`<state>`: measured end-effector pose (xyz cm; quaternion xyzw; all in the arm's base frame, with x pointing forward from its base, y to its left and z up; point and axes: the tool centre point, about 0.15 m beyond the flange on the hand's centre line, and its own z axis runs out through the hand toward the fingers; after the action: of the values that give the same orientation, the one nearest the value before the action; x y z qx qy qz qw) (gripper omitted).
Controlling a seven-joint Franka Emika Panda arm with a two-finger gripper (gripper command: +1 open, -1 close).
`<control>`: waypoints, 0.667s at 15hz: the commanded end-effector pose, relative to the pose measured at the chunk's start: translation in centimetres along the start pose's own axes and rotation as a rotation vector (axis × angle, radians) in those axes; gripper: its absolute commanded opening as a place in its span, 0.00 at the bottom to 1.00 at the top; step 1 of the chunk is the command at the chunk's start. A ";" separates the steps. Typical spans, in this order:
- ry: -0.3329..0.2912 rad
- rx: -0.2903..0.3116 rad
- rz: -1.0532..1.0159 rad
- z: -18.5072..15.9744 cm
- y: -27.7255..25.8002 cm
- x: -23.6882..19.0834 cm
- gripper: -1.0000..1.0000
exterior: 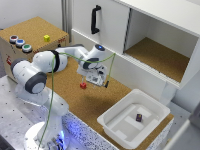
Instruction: Pick up the pink block
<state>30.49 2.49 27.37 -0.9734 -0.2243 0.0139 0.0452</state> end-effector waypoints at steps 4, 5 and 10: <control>0.102 -0.095 0.093 4.7 -2.1 2.5 1.00; 0.122 -0.088 0.112 5.0 -1.5 2.7 1.00; 0.147 -0.083 0.121 6.0 -0.8 4.4 1.00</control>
<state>31.93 4.85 23.92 -0.9843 -0.1701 -0.0435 0.0166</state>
